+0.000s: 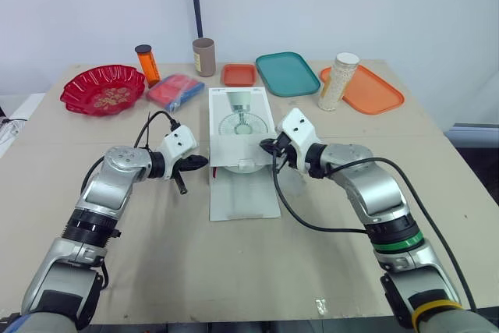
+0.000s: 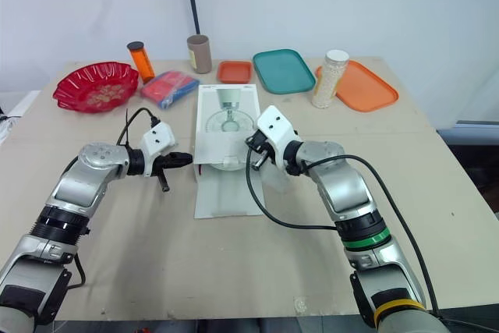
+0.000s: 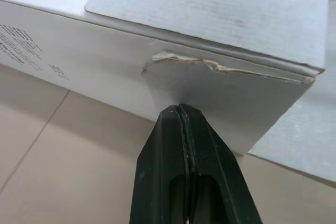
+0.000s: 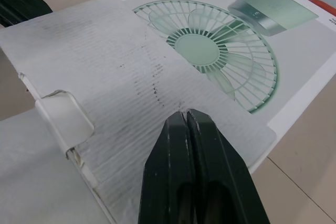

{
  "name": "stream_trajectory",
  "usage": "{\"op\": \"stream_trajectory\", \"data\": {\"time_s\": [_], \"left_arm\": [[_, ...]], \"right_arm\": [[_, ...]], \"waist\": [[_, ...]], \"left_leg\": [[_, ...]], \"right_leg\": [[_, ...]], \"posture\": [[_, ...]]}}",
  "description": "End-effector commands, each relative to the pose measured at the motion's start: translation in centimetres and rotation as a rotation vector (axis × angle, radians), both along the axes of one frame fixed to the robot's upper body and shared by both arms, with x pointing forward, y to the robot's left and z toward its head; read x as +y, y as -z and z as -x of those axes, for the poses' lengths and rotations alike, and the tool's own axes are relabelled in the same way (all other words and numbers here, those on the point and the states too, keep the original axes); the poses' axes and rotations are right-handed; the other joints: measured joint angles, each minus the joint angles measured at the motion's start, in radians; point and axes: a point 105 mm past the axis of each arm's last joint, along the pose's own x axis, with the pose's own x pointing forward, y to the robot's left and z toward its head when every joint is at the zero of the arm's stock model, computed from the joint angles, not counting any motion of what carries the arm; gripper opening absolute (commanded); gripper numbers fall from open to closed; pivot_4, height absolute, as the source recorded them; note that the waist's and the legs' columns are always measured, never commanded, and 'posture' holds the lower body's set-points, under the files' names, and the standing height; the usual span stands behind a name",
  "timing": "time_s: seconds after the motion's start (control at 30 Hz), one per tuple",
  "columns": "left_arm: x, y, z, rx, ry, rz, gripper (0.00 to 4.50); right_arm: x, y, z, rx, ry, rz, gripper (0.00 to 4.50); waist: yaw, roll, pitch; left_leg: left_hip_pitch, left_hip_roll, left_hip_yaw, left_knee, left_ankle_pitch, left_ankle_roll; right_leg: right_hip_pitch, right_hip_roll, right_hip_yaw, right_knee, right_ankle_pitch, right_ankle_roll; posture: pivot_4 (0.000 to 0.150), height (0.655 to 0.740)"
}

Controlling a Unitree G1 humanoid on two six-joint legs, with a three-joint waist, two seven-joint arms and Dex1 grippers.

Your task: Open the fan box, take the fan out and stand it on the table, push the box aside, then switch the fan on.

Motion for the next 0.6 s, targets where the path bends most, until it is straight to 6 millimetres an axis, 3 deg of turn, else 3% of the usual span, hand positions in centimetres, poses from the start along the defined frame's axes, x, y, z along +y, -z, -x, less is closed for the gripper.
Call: {"op": "stream_trajectory", "data": {"time_s": [0.03,0.33,0.6], "left_arm": [[-0.6,-1.4,0.4,-0.054,0.026,0.026,0.0],[0.1,-2.2,0.9,-0.069,0.025,0.046,0.0],[1.1,-1.7,3.9,-0.007,0.137,0.032,0.0]], "right_arm": [[0.0,1.4,0.4,0.057,0.004,0.009,0.06],[0.0,1.4,0.4,0.059,-0.004,0.017,0.06],[-0.1,0.4,0.7,0.031,-0.018,0.02,0.06]], "waist": [[0.001,0.0,0.0],[0.001,0.0,0.0],[0.001,0.0,0.0]], "left_leg": [[0.0,0.0,0.0,0.0,0.0,0.0],[0.0,0.0,0.0,0.0,0.0,0.0],[0.0,0.0,0.0,0.0,0.0,0.0]], "right_leg": [[0.0,0.0,0.0,0.0,0.0,0.0],[0.0,0.0,0.0,0.0,0.0,0.0],[0.0,0.0,0.0,0.0,0.0,0.0]], "posture": [[0.15,0.74],[0.15,0.74],[0.15,0.74]]}}
